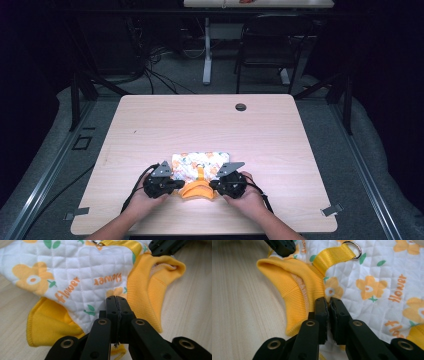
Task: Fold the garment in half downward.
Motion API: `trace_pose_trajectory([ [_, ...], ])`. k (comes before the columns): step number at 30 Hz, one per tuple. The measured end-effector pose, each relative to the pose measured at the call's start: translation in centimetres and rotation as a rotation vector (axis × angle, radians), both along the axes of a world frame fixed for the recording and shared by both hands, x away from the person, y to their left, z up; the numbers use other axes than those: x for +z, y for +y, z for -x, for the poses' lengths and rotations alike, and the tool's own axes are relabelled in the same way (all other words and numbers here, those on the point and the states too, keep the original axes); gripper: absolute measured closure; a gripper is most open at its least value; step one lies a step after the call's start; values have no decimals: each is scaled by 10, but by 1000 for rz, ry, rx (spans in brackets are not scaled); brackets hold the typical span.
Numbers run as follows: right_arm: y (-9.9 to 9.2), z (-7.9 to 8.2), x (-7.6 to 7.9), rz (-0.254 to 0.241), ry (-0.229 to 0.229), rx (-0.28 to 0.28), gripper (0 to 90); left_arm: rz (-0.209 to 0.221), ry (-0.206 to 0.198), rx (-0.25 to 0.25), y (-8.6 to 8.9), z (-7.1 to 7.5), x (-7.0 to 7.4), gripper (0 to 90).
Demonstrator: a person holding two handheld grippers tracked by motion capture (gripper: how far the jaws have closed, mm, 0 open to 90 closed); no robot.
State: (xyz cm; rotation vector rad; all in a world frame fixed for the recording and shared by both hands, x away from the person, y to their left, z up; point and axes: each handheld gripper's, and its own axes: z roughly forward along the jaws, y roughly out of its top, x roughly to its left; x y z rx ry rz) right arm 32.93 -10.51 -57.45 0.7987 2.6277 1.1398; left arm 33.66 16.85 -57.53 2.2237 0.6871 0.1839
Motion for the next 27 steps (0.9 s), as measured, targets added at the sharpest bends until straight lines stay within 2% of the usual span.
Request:
trace_pose_trajectory([
  [7, 2, -1, -1, -7, -13, -12, 835, 15, 5, 33, 1, -6, -1, 897],
  [8, 4, -3, 0, 9, -18, -12, 834, 15, 5, 41, 1, -9, -1, 898],
  [11, 5, -6, 1, 11, -22, -19, 834, 26, 10, 58, 1, -12, -1, 897],
  [13, 6, -10, 1, 16, -18, -28, 835, 35, 10, 67, 2, -16, -2, 897],
  [16, 5, -20, 1, 1, 2, -43, 836, 19, 4, 82, -1, -23, -1, 897],
  [27, 2, -41, 0, -16, 14, -93, 841, 15, -18, 115, -7, -42, -2, 897],
])
